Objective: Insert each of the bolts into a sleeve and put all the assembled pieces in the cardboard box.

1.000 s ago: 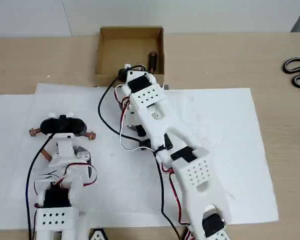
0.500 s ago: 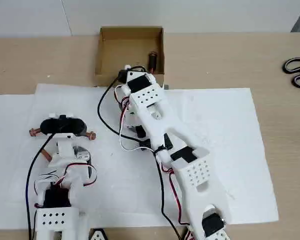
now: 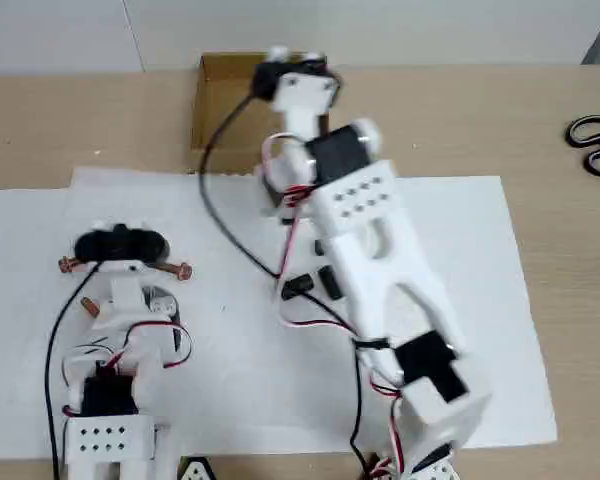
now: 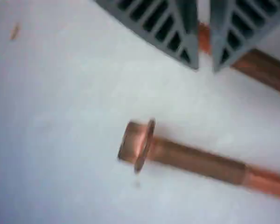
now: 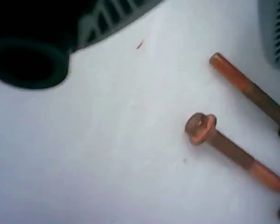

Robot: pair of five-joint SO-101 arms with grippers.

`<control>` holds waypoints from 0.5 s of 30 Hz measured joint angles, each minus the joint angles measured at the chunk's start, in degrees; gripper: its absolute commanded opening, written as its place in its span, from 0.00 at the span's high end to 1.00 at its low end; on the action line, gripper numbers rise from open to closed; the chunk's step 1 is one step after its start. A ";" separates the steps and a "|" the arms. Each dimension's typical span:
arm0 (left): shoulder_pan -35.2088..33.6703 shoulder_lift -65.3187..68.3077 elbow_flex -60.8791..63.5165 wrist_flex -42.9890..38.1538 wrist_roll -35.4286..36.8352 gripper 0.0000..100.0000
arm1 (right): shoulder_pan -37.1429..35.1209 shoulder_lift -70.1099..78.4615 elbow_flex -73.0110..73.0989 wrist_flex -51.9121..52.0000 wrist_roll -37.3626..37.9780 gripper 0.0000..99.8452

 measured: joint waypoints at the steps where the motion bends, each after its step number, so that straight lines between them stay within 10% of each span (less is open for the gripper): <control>1: 0.00 0.00 -2.29 1.32 0.79 0.99 | 1.85 -1.14 1.05 0.00 0.00 1.00; 15: 0.00 29.80 -41.41 22.42 1.41 0.99 | 19.25 -14.77 21.98 0.09 0.00 1.00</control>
